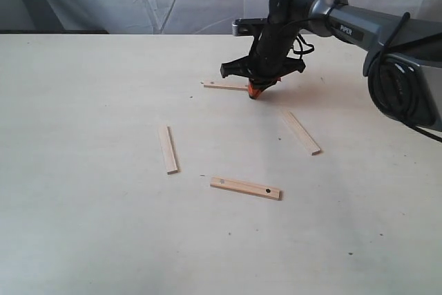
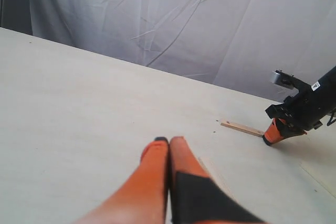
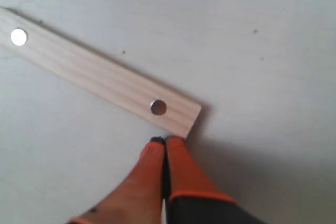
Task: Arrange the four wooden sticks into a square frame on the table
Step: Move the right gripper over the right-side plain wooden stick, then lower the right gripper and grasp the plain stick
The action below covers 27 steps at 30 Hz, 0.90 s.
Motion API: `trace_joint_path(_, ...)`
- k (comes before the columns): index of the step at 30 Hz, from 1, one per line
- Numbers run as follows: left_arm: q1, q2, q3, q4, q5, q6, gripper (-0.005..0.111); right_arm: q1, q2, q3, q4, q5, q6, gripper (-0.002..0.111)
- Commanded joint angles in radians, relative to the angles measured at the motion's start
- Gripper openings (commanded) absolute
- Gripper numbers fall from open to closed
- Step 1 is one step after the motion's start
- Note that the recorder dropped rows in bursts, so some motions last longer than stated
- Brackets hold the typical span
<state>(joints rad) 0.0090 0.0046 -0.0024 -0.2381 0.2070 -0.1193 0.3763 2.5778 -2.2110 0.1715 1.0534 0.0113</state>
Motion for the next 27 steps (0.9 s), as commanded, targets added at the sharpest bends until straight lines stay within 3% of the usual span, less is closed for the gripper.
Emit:
trace_joint_path(1, -0.006, -0.005, 0.002, -0.005, -0.006, 0.000, 0.000, -0.004, 0.010, 0.001, -0.025, -0.002, 0.006, -0.001)
trace_joint_path(8, -0.006, -0.005, 0.002, -0.005, -0.006, 0.000, 0.000, -0.019, -0.012, 0.001, -0.026, -0.022, 0.029, -0.001)
trace_joint_path(16, -0.006, -0.005, 0.002, -0.005, -0.006, 0.000, 0.000, -0.027, -0.147, 0.004, -0.100, 0.168, 0.095, -0.001)
trace_joint_path(18, -0.006, -0.005, 0.002, -0.005, -0.006, 0.000, 0.000, -0.027, -0.210, 0.058, -0.121, 0.168, 0.095, 0.003)
trace_joint_path(20, -0.006, -0.005, 0.002, -0.006, -0.002, 0.000, 0.000, -0.027, -0.273, 0.173, -0.121, 0.168, 0.085, 0.018)
trace_joint_path(21, -0.006, -0.005, 0.002, -0.006, -0.002, 0.000, 0.000, -0.027, -0.324, 0.289, -0.121, 0.168, 0.067, 0.027)
trace_joint_path(23, -0.006, -0.005, 0.002, -0.006, -0.002, 0.000, 0.000, -0.027, -0.407, 0.473, -0.121, 0.109, 0.039, 0.034)
trace_joint_path(27, -0.006, -0.005, 0.002, -0.006, -0.002, 0.000, 0.000, -0.027, -0.493, 0.689, -0.128, -0.081, -0.011, 0.035)
